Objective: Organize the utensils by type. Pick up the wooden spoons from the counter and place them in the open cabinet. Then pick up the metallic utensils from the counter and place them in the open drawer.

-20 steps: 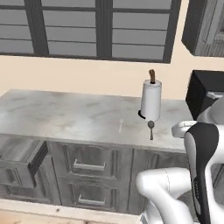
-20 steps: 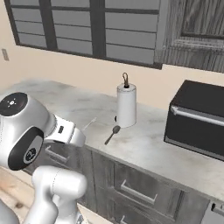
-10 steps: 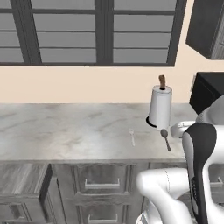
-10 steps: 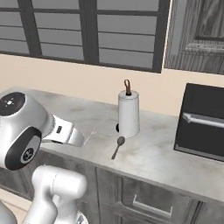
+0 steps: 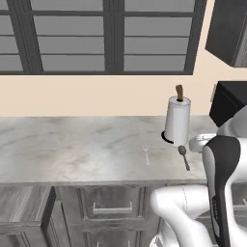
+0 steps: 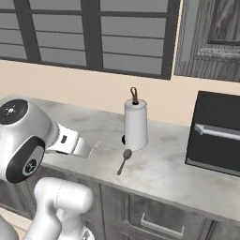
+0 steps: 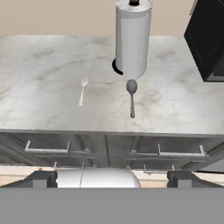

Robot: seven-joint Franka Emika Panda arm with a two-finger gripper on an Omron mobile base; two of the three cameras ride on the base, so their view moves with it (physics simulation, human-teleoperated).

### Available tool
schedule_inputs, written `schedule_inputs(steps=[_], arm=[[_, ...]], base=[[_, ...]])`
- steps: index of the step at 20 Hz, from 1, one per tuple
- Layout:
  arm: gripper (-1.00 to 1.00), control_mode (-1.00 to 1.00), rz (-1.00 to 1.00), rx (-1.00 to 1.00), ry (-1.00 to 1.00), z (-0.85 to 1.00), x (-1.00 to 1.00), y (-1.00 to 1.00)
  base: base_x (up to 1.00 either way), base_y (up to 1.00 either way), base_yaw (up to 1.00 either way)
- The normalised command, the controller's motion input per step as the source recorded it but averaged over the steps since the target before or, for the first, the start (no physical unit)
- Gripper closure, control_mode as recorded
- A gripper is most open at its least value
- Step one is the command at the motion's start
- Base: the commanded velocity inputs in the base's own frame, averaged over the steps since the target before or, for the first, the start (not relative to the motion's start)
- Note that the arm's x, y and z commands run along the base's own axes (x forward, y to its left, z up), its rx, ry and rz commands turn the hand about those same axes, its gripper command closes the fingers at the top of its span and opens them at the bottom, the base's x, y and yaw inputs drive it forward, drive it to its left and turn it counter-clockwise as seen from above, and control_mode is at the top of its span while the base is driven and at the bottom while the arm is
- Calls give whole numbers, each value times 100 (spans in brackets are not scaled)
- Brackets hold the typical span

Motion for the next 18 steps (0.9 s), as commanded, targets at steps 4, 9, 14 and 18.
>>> schedule_inputs(steps=[4, 9, 14, 18], arm=[[-100, 100, 0, 0, 0, 0, 0, 0], [-100, 100, 0, 0, 0, 0, 0, 0], [-100, 100, 0, 0, 0, 0, 0, 0], [-100, -100, -3, 0, 3, -2, 9, -12]], base=[[2, 0, 0], [5, -2, 0], [3, -3, 0], [2, -3, 0]])
